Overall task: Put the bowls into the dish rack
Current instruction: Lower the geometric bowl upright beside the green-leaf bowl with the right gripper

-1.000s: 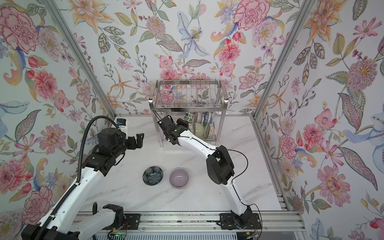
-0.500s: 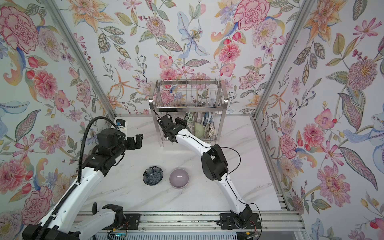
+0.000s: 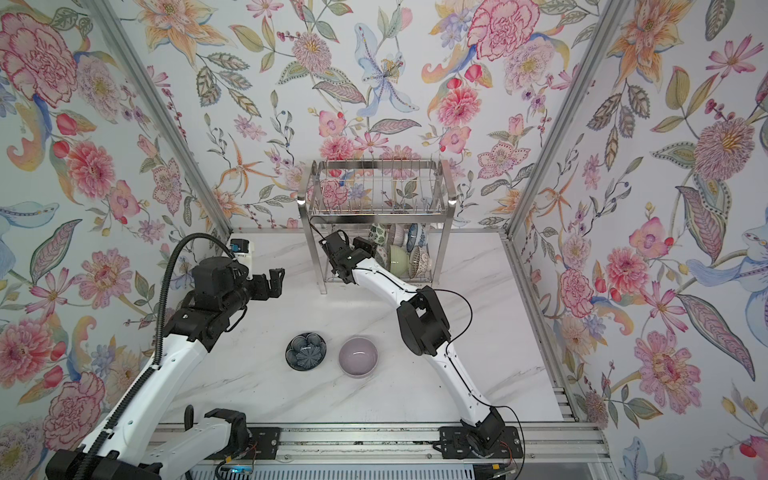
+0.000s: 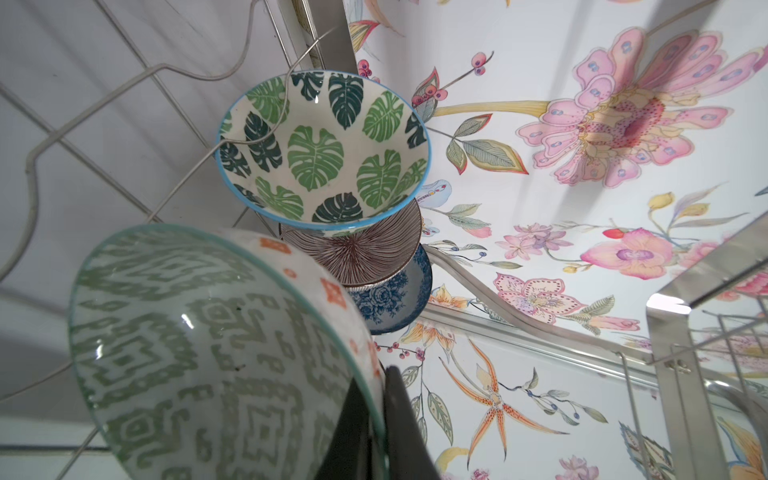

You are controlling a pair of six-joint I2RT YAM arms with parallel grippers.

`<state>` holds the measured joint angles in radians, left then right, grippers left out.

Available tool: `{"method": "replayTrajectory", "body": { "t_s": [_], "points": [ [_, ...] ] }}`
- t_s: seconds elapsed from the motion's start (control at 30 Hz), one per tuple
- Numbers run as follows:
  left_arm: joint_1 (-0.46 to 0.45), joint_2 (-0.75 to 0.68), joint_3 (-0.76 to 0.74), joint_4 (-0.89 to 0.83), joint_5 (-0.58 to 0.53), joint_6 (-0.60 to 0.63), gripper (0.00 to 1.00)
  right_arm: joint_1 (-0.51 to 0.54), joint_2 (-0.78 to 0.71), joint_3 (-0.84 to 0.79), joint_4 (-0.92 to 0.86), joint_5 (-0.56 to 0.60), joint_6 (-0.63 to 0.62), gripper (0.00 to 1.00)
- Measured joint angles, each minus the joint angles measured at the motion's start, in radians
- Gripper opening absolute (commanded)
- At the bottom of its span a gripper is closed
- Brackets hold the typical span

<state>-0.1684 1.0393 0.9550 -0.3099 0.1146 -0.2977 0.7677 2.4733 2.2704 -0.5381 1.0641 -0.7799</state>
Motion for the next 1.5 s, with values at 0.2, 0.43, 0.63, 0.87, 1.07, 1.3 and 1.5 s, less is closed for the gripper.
{"method": "replayTrajectory", "body": {
  "t_s": [0.2, 0.43, 0.63, 0.87, 1.07, 1.3, 1.5],
  "points": [
    [0.009, 0.006, 0.0, 0.0, 0.013, 0.003, 0.99, -0.006, 0.019, 0.02, 0.05, 0.002, -0.06, 0.0],
    [0.02, 0.026, 0.0, 0.011, 0.019, 0.003, 0.99, -0.016, 0.04, 0.02, 0.109, 0.012, -0.115, 0.0],
    [0.027, 0.039, 0.0, 0.019, 0.037, 0.011, 0.99, -0.014, 0.05, 0.02, 0.134, 0.034, -0.153, 0.0],
    [0.04, 0.043, 0.0, 0.019, 0.043, 0.023, 0.99, -0.011, 0.063, 0.02, 0.174, 0.071, -0.187, 0.0],
    [0.044, 0.056, 0.0, 0.019, 0.062, 0.026, 0.99, -0.01, 0.066, 0.018, 0.187, 0.081, -0.202, 0.0],
    [0.046, 0.057, 0.0, 0.019, 0.067, 0.029, 0.99, -0.011, 0.066, -0.013, 0.225, 0.098, -0.207, 0.0],
    [0.047, 0.057, 0.0, 0.019, 0.085, 0.03, 0.99, -0.002, 0.066, -0.048, 0.295, 0.124, -0.246, 0.0]
  ]
}}
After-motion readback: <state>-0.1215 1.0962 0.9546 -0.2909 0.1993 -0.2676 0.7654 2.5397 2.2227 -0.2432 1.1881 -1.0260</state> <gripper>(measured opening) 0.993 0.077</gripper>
